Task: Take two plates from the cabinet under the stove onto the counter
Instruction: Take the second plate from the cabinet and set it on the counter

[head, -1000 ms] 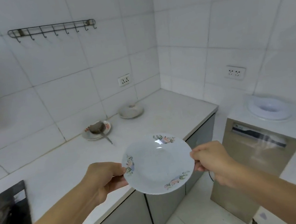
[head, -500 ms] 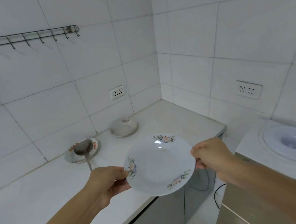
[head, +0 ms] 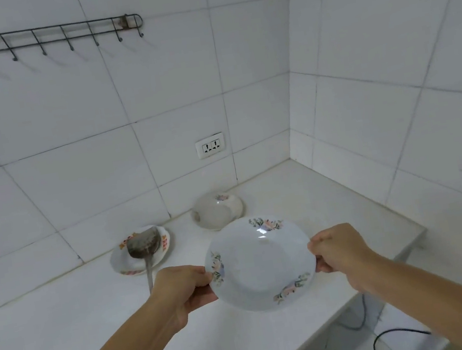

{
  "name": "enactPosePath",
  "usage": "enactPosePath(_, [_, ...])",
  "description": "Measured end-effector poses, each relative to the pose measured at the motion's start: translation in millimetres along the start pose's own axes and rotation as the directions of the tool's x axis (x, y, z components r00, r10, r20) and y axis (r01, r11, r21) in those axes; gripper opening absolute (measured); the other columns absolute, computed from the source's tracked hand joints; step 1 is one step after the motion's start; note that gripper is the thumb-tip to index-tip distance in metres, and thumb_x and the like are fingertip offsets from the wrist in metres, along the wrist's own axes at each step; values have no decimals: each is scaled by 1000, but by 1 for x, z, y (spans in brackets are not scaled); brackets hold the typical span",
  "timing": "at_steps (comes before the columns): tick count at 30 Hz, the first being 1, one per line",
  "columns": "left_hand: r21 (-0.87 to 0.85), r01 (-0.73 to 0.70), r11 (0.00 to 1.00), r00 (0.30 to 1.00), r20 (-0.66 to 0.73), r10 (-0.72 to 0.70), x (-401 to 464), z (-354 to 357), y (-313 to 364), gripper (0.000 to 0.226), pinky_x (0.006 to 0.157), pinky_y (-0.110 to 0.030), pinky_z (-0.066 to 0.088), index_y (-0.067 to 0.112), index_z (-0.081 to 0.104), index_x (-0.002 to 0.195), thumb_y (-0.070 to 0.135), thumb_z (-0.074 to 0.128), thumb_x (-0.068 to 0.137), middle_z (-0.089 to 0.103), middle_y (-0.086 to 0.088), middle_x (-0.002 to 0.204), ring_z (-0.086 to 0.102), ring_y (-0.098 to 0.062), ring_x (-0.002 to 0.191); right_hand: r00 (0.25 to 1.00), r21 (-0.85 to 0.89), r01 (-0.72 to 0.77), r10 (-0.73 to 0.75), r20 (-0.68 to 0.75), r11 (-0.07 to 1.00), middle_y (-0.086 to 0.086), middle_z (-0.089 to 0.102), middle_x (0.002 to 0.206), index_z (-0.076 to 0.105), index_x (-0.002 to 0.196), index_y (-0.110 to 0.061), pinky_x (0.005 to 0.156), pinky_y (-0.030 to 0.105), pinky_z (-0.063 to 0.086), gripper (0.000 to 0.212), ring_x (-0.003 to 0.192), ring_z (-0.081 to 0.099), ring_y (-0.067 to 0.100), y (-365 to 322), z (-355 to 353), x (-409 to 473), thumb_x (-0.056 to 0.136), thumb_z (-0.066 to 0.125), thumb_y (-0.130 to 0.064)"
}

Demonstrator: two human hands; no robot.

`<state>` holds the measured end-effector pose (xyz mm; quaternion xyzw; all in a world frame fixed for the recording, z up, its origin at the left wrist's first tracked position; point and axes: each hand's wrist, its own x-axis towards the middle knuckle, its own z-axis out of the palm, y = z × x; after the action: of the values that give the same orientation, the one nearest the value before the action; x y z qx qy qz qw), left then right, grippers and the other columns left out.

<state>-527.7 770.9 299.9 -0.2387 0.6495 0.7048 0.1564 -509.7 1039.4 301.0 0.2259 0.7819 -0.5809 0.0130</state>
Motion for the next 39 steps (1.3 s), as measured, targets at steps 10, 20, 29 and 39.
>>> enactPosePath(10, [0, 74, 997, 993, -96, -74, 135, 8, 37, 10, 44, -36, 58, -11, 65, 82, -20, 60, 78, 73, -22, 68, 72, -34, 62, 999, -35, -10, 11, 38, 999, 9, 59, 45, 64, 46, -5, 39, 19, 46, 37, 44, 62, 23, -19, 60, 136, 79, 57, 8])
enactPosePath(20, [-31, 88, 996, 962, -255, -93, 240, 21, 51, 12, 46, -33, 58, -8, 70, 78, -18, 62, 77, 74, -19, 68, 72, -33, 63, 985, -53, -68, 75, 154, 996, 14, 64, 54, 69, 61, 7, 42, 20, 50, 22, 45, 64, 21, -21, 113, 268, 81, 58, 6])
enactPosePath(29, [-74, 110, 991, 922, -364, -129, 333, 19, 48, 12, 44, -34, 58, -5, 66, 81, -16, 64, 78, 74, -19, 67, 72, -32, 60, 984, -165, -34, 62, 165, 986, 29, 67, 69, 65, 77, 15, 58, 46, 61, 13, 59, 67, 32, -19, 172, 361, 75, 58, 4])
enactPosePath(39, [47, 152, 987, 877, -467, -113, 388, 18, 38, 20, 48, -27, 51, 10, 70, 62, -6, 75, 72, 72, -12, 66, 70, -24, 61, 991, -262, -44, 75, 112, 964, 35, 67, 94, 62, 93, 16, 69, 68, 50, 20, 90, 66, 45, -5, 211, 407, 78, 55, 4])
